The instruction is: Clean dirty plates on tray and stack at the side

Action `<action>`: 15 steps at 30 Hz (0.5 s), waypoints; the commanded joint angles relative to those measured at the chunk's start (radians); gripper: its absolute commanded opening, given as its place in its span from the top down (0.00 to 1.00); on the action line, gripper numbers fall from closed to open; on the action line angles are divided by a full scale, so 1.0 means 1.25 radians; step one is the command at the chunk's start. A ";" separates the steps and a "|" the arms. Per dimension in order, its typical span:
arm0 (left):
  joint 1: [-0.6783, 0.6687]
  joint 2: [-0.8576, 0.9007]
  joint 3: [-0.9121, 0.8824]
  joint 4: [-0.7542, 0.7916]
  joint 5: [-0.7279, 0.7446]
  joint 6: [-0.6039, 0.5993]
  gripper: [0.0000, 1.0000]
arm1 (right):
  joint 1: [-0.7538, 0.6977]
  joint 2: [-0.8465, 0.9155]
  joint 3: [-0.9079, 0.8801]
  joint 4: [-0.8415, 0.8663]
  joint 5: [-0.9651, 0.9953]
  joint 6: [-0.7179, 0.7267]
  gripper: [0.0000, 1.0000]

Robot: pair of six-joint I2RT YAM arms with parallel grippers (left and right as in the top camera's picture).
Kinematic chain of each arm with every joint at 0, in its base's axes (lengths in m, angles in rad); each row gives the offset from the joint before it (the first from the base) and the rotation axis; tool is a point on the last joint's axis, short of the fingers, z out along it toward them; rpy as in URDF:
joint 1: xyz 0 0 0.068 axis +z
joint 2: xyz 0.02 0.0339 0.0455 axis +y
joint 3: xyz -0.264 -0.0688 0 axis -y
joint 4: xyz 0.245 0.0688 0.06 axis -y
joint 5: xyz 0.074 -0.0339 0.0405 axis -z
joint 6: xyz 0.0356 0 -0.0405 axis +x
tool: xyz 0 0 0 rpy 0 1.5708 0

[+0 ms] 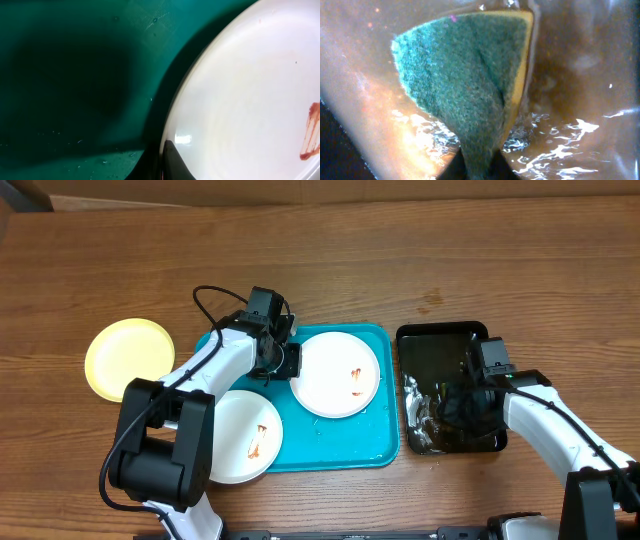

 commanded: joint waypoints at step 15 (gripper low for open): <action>-0.002 0.015 -0.016 0.015 -0.037 -0.005 0.74 | 0.002 0.002 0.019 0.060 0.023 -0.033 0.00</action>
